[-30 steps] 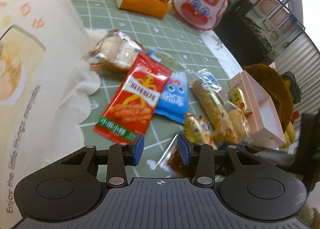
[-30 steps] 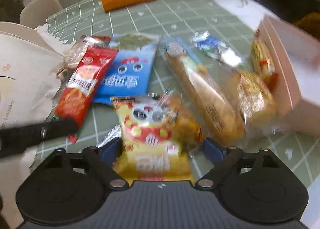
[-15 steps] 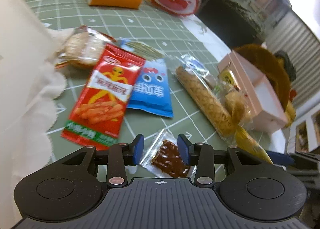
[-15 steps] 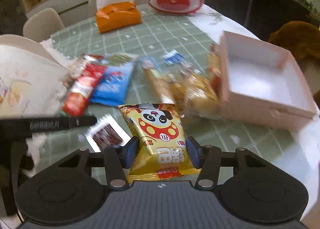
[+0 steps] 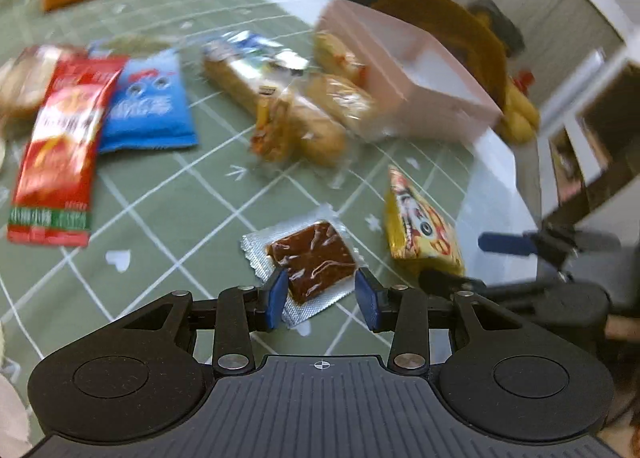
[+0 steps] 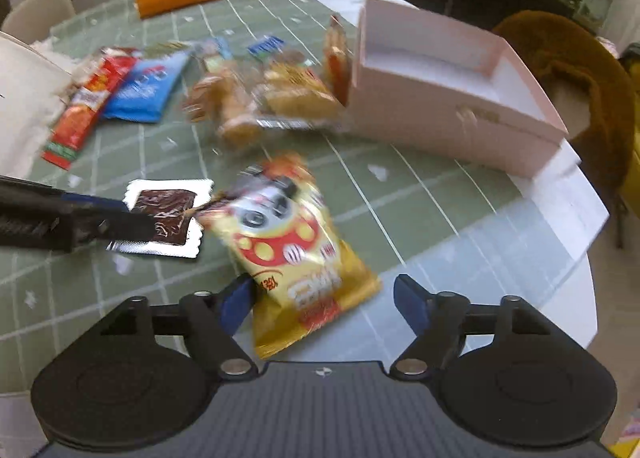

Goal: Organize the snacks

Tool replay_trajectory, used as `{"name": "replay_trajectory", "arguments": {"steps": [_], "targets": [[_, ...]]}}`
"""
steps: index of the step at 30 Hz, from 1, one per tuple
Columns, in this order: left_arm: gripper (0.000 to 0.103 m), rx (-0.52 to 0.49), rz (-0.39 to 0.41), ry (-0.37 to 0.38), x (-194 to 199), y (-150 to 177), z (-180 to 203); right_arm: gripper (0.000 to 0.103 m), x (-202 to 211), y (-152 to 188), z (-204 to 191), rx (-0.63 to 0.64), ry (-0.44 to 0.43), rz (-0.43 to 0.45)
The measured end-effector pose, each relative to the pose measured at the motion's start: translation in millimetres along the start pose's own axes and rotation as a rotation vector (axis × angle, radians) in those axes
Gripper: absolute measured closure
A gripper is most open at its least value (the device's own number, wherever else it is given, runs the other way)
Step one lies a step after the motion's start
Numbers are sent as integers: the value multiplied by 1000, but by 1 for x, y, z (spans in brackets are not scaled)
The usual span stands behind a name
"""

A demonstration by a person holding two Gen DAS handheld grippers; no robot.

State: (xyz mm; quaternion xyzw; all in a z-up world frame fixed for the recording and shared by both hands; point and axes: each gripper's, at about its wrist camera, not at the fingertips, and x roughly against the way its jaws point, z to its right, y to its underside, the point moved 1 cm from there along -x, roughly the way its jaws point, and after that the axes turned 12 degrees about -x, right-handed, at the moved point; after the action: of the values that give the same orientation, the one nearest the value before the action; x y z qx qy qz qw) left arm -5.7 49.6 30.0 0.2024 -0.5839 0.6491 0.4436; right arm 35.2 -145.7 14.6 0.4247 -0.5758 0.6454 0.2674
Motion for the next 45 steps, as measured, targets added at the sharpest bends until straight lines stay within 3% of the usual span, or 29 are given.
{"name": "replay_trajectory", "arguments": {"steps": [2,4,7,12,15,21,24,30,38,45], "targets": [[60,-59,40,-62,8,-4,7,18,-3,4,8,-25,11,-1],[60,-125,68,-73,12,-13,10,15,-5,6,17,-59,19,2],[60,-268,1,-49,4,-21,18,12,-7,8,30,-118,3,-16],[60,-551,-131,-150,-18,-14,41,10,-6,11,47,-192,-2,-44],[55,-604,-120,-174,-21,-12,48,3,-7,16,52,-221,11,-34],[56,-600,-131,-154,-30,-23,48,0,-2,25,55,-231,14,-36],[56,-562,-160,-69,-38,-30,49,1,6,28,57,-257,-33,-42],[56,-480,-189,85,-27,-24,51,1,37,10,49,-287,-131,57],[59,-196,-123,-26,-6,-34,-2,1,13,-12,9,-191,-170,0],[62,-61,-61,-78,1,-39,-19,1,2,-29,-17,-165,-171,10]]}}
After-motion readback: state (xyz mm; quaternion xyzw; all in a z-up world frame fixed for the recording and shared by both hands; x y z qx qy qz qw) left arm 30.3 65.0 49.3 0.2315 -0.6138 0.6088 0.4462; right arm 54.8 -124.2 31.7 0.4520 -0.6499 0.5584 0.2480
